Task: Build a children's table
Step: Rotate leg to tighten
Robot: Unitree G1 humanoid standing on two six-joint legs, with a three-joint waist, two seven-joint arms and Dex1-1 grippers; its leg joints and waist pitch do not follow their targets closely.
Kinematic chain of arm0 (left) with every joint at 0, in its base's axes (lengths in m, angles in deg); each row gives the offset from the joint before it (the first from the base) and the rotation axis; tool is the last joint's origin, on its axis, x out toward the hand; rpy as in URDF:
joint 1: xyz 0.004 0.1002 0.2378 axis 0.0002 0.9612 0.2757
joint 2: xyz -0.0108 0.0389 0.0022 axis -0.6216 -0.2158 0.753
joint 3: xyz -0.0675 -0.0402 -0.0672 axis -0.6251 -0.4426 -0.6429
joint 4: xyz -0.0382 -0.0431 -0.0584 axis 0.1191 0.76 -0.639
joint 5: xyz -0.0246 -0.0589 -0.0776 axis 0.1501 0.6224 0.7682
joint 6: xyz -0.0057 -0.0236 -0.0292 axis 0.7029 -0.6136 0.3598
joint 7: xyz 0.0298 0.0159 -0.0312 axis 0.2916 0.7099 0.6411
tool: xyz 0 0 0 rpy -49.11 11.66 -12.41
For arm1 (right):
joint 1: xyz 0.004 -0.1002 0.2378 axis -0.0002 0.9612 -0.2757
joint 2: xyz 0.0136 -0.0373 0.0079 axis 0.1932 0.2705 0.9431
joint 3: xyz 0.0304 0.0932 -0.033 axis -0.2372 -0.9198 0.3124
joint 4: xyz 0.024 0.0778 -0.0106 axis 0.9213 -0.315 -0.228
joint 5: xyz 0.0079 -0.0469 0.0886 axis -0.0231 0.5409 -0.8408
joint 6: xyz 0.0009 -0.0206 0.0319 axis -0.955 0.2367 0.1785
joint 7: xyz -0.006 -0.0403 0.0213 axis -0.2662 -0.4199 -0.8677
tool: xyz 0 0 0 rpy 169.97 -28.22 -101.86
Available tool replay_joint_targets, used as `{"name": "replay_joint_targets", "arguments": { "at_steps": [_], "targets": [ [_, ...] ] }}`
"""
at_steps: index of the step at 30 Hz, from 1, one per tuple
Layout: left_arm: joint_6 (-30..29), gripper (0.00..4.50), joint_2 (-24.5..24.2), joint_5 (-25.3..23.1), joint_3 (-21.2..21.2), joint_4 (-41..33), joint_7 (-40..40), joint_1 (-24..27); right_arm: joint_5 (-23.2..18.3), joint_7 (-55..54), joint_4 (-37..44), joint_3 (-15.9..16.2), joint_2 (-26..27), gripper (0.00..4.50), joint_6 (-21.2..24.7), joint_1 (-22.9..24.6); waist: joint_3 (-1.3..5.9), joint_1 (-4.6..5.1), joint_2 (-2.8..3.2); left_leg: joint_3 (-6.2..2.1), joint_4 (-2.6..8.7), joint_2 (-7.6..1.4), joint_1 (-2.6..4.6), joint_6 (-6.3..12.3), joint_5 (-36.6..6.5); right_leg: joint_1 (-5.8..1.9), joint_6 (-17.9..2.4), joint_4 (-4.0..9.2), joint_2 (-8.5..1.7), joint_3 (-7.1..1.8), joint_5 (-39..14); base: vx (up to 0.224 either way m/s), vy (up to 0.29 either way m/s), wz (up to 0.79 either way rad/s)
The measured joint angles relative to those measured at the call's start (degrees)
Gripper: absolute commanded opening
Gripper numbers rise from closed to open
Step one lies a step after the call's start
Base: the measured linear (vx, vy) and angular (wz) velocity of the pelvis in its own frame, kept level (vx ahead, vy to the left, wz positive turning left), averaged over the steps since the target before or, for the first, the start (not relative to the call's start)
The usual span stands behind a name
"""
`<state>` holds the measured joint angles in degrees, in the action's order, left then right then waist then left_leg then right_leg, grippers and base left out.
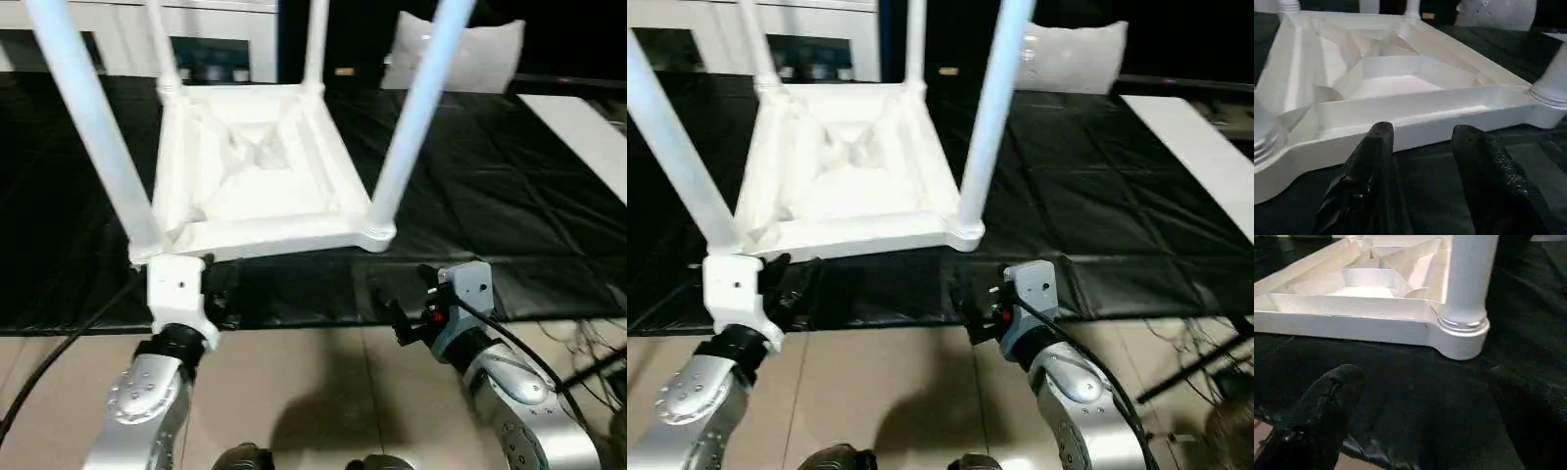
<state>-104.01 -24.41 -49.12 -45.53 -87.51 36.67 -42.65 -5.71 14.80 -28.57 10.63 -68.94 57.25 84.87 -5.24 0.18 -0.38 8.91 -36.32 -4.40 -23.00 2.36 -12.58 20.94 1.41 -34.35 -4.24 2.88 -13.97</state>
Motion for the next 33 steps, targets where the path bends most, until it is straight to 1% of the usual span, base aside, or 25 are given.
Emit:
{"name": "replay_joint_targets", "arguments": {
  "at_steps": [6,8,9,10,11,12,13,14,15,16,17,18,19,20,21,23,25,26,27,28,29,30,31,32,33],
  "targets": [
    [-0.65,2.15,-0.03,0.02,-0.55,-0.18,0.94,-0.76,-0.02,0.03,0.0,0.65,0.03,4.5,0.0,0.01,-0.1,0.03,0.01,0.65,1.63,0.0,-0.04,-0.03,0.01,0.24,-0.44,0.32,-0.34,0.31,-1.19,0.0,0.0,0.0],
    [-1.09,2.15,-0.17,0.09,-0.53,-0.35,0.85,-0.79,-0.05,0.02,0.0,0.71,-0.05,4.5,-0.02,0.01,-0.43,-0.26,-0.33,0.47,0.97,0.33,0.02,-1.76,-1.18,0.79,-0.36,0.45,-1.08,0.53,-1.23,0.0,0.0,0.0],
    [-1.14,2.15,0.11,0.59,-0.62,-0.68,0.8,-0.5,-0.09,0.02,0.0,0.73,-0.21,4.5,-0.03,-0.11,-0.93,-0.57,0.06,-1.46,-1.55,0.62,-0.2,-3.28,-2.47,0.34,-0.27,0.72,-1.45,1.65,-1.19,0.0,0.0,0.0],
    [-1.14,2.15,0.28,0.77,-0.65,-0.73,0.84,-0.5,-0.13,0.02,0.02,0.72,-0.2,4.5,-0.06,-0.15,-1.22,-0.31,0.85,-3.28,-2.94,0.32,0.07,-3.18,-2.53,-0.37,-0.2,0.76,-1.6,3.27,-1.13,-0.008,0.102,-0.29],
    [-1.1,2.15,0.31,0.98,-0.65,-0.81,0.88,-0.74,-0.13,-0.02,0.03,0.66,-0.14,4.5,-0.09,-0.1,-1.69,0.46,2.5,-4.32,-3.73,0.01,0.45,-2.88,-2.45,-1.63,-0.11,0.98,-1.83,5.24,-1.09,-0.036,0.165,-0.33],
    [-1.11,2.15,0.13,1.21,-0.72,-1.09,0.93,-0.61,-0.17,0.0,-0.05,1.13,0.37,4.5,-0.03,0.19,-2.4,1.11,2.94,-4.42,-3.38,0.29,0.44,-2.69,-2.46,-2.53,-0.83,-1.28,-1.94,6.22,-2.37,-0.036,0.165,-0.33],
    [-1.13,2.15,-0.25,1.28,-0.73,-0.77,0.93,-1.82,-0.21,-0.02,0.62,0.97,0.36,4.5,-0.11,1.31,-2.41,0.97,1.98,-3.73,-2.58,0.6,0.36,-2.61,-2.51,-2.69,-1.71,-4.74,-2.04,5.97,-3.13,-0.065,0.09,0.0],
    [-1.08,2.15,0.05,1.51,-0.39,-0.98,0.89,-2.38,-0.2,-0.03,0.68,0.61,-0.18,4.5,-0.06,1.73,-2.2,-0.2,1.02,-2.58,-1.45,0.74,-0.12,-2.62,-2.5,-3.54,-1.98,-7.1,-1.7,5.92,-3.47,0.017,-0.039,0.22],
    [-0.85,2.15,0.19,1.66,-0.45,-1.84,0.9,-1.73,-0.21,0.01,0.69,0.62,-0.29,4.5,0.01,0.96,-0.31,-1.38,-1.35,-0.15,0.45,1.55,-1.36,-3.87,-2.15,-4.56,-3.49,-5.88,-1.14,3.86,-6.4,0.017,-0.039,0.22],
    [-0.76,2.15,0.68,1.64,-0.64,-1.68,0.94,-0.89,-0.24,0.06,0.76,0.73,-0.71,4.5,-0.01,-0.73,0.04,-1.95,-1.52,-0.14,-0.57,1.75,-2.47,-6.22,-2.4,-3.7,-0.37,-5.06,-1.55,3.09,-8.11,0.067,-0.08,-0.04],
    [-0.91,2.15,0.54,1.63,-0.58,-1.23,0.92,1.21,-0.26,0.13,1.0,0.71,-0.9,4.5,-0.16,-1.72,-0.02,-2.72,-0.01,-3.43,-4.21,1.16,-2.67,-6.98,-2.73,-4.57,-0.37,-4.67,-1.56,3.84,-7.17,0.121,0.008,-0.29],
    [-1.09,2.15,0.45,1.62,-0.45,-1.0,0.9,1.9,-0.27,0.16,1.37,0.7,-0.85,4.5,-0.49,-1.25,0.07,-2.53,0.92,-5.59,-6.56,-0.19,-1.62,-6.97,-2.73,-5.32,-0.05,-4.54,-1.24,4.35,-6.93,0.121,0.008,-0.29],
    [-1.08,2.15,0.46,1.61,-0.24,-1.04,0.9,1.54,-0.27,0.26,1.31,0.69,-1.17,4.5,-0.51,-0.4,-0.07,-2.05,1.96,-6.2,-6.2,-1.49,0.01,-5.86,-4.87,-6.1,0.04,-4.55,-0.95,5.11,-7.01,0.074,0.086,-0.06],
    [-1.0,2.15,0.3,1.61,0.0,-1.31,0.9,0.92,-0.26,0.31,0.91,0.73,-1.24,4.5,-0.45,0.11,-0.16,-1.24,2.79,-6.14,-5.99,-1.43,0.88,-4.22,-5.06,-6.21,-0.87,-4.8,-0.45,4.42,-7.51,0.002,0.067,0.04],
    [-0.98,2.15,-0.32,1.59,-0.19,-1.57,0.91,0.94,-0.27,0.58,0.54,1.35,-1.08,4.5,-0.36,0.26,-0.34,-0.41,2.5,-6.52,-5.37,-1.01,1.42,-3.76,-5.32,-6.07,-2.4,-5.43,1.0,2.47,-8.3,0.002,0.067,0.04],
    [-1.0,2.15,-0.56,1.65,-0.2,-1.58,0.85,1.27,-0.25,0.99,0.59,1.42,-1.13,4.5,-0.39,0.14,-0.25,0.91,1.39,-6.82,-3.53,-0.28,2.78,-3.25,-5.02,-5.29,-1.84,-5.97,1.74,1.15,-8.06,0.063,0.004,-0.17],
    [-1.01,2.15,-0.98,1.75,0.75,-1.62,0.18,1.65,-0.25,1.14,1.09,1.17,-1.44,4.5,-0.67,-0.01,0.09,2.33,0.43,-7.21,-1.77,0.81,4.65,-3.01,-4.78,-4.46,-0.61,-4.41,1.29,0.29,-7.13,0.081,-0.045,-0.17],
    [-0.98,2.15,-1.19,1.79,1.67,-1.59,-0.42,1.55,-0.25,1.15,1.18,0.88,-1.85,4.5,-0.78,0.22,0.37,2.67,-0.37,-7.12,-1.39,1.12,4.9,-3.04,-4.77,-5.03,0.0,-3.64,1.01,-0.14,-5.16,0.088,-0.093,-0.12],
    [-0.98,2.15,-0.87,1.84,2.82,-1.6,-1.0,1.53,-0.24,1.14,1.15,0.14,-2.57,4.5,-0.82,0.52,0.49,2.29,-0.42,-6.93,-1.95,0.85,4.58,-1.2,-5.05,-5.4,-0.29,-2.71,1.29,-0.37,-5.08,0.088,-0.093,-0.12],
    [-0.98,2.15,-0.72,2.17,4.49,-1.64,-1.76,1.56,-0.22,1.13,0.89,-0.52,-3.0,4.5,-0.83,0.75,0.56,1.51,0.13,-6.6,-3.63,0.52,3.49,-0.07,-5.62,-5.62,-0.49,-1.9,1.38,-0.53,-4.87,0.114,-0.074,-0.12],
    [-0.98,2.15,-0.72,2.33,5.34,-1.64,-2.29,1.79,-0.17,1.1,0.52,-1.22,-3.44,4.5,-0.83,0.79,0.6,0.8,0.03,-6.29,-4.96,0.38,2.23,-0.03,-5.54,-5.94,-0.83,-1.23,1.25,-0.83,-4.59,0.135,-0.049,-0.07],
    [-0.97,2.15,-0.81,2.38,5.33,-1.69,-2.4,1.78,-0.17,1.13,0.59,-1.5,-3.6,4.5,-1.15,0.78,0.81,0.0,0.33,-5.67,-3.62,-0.2,1.01,-0.14,-4.48,-6.41,-0.81,-0.4,1.24,-0.72,-4.62,0.135,-0.049,-0.07],
    [-0.93,2.15,-0.89,2.39,5.11,-1.76,-2.4,1.65,-0.17,1.23,0.75,-1.44,-3.69,4.5,-1.46,0.77,1.1,-0.55,1.1,-5.37,-1.05,-1.25,0.25,0.57,-2.92,-6.73,-0.83,-0.01,1.91,-0.27,-4.77,0.149,-0.03,0.01],
    [-0.91,2.15,-0.98,2.39,4.83,-1.76,-2.34,1.64,-0.17,1.39,0.76,-1.37,-3.78,4.5,-1.85,0.72,1.43,-1.1,2.46,-5.42,1.06,-2.85,-0.24,0.27,0.1,-7.31,-1.03,0.32,2.88,0.68,-5.16,0.185,0.02,-0.04],
    [-0.88,2.15,-1.31,2.36,4.27,-1.65,-2.21,1.82,-0.13,1.45,0.64,-0.79,-3.3,4.5,-1.94,0.65,1.64,-1.17,2.79,-6.09,0.54,-3.79,0.53,-3.41,0.47,-7.34,-0.75,-0.47,3.15,1.07,-5.98,0.185,0.02,-0.04]
  ]
}}
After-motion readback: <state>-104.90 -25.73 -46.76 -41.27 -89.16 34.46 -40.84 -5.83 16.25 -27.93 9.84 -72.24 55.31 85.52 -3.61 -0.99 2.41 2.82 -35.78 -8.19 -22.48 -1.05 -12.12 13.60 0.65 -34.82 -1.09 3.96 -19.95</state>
